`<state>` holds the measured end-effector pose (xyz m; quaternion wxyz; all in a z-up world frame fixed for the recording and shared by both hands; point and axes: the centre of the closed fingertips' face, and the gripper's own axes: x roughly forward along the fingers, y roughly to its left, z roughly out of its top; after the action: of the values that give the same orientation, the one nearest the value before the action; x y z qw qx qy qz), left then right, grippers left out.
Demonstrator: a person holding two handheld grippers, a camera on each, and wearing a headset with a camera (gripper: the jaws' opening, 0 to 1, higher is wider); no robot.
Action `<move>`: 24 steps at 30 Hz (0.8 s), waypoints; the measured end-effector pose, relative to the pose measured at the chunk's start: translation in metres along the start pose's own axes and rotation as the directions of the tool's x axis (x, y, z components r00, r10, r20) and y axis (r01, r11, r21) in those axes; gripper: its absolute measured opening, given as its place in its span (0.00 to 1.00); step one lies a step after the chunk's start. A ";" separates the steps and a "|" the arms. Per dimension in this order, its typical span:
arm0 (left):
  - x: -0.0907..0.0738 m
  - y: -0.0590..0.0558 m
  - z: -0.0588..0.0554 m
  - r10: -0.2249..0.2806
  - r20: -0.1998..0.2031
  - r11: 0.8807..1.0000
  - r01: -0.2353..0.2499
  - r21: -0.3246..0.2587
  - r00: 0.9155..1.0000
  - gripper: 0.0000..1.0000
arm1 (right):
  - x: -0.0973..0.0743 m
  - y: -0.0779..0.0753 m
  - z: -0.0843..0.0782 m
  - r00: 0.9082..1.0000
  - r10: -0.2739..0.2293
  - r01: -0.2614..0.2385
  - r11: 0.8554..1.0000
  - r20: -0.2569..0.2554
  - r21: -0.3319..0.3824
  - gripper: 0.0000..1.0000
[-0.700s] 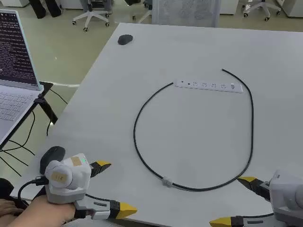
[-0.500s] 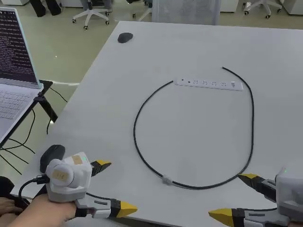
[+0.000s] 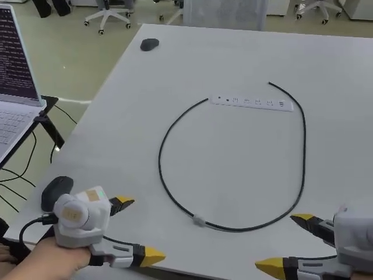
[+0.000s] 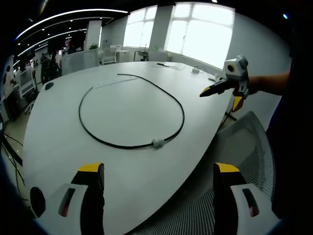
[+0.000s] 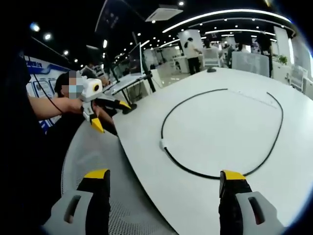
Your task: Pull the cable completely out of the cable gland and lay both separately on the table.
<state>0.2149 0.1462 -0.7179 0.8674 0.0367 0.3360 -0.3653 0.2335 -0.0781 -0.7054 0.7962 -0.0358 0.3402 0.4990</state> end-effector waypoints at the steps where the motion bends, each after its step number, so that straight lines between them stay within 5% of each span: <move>1: 0.000 0.000 0.000 0.000 -0.001 1.000 0.000 -0.002 1.000 0.91 | 0.001 0.000 0.000 1.000 -0.001 0.001 1.000 -0.005 -0.006 0.92; 24: 0.014 -0.004 -0.007 -0.039 -0.013 0.999 0.039 -0.015 0.999 0.88 | 0.052 -0.017 0.034 0.998 -0.003 0.000 0.998 -0.057 -0.056 0.73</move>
<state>0.2157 0.1374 -0.7307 0.8580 0.0260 0.3453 -0.3794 0.2784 -0.0331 -0.7142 0.7853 -0.0727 0.3485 0.5066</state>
